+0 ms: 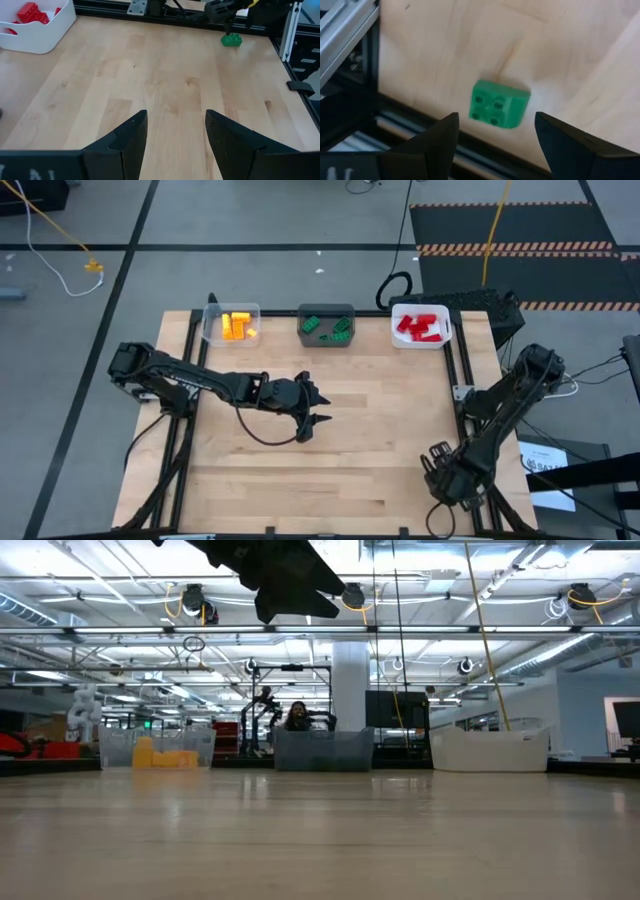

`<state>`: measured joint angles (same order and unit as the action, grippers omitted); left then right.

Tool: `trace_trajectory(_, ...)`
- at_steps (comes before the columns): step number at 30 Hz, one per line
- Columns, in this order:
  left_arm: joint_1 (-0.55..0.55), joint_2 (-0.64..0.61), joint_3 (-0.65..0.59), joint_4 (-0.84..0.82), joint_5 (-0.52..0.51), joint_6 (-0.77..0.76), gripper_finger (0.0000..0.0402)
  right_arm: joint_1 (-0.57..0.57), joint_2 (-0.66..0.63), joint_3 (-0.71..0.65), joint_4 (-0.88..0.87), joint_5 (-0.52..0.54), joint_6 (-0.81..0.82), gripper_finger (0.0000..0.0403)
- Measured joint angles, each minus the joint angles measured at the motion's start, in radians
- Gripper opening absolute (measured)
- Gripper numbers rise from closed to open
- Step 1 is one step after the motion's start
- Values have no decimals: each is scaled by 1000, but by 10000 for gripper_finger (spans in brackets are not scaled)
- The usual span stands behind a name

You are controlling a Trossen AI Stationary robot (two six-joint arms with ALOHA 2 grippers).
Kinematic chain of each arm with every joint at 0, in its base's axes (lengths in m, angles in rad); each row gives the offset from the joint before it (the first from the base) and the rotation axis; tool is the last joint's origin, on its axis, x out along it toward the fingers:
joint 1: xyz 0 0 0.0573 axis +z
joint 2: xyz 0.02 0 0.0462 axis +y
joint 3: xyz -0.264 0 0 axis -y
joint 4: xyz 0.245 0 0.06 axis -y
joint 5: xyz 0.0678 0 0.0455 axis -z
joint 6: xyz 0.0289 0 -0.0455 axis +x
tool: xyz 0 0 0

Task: Sort & place blocks by color
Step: Put the 4 stud green game piece into the gray bin

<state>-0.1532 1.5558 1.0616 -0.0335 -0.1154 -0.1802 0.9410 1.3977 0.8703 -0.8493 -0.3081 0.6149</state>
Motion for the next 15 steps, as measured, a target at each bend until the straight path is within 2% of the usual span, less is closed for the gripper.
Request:
trace_trajectory(4, 0, 0, 0, 0, 0, -5, 200, 19, 21, 0, 14, 50, 39, 251)
trace_trajectory(15, 0, 0, 0, -1, 0, -6, 200, 45, 106, 0, 64, 31, 122, 251)
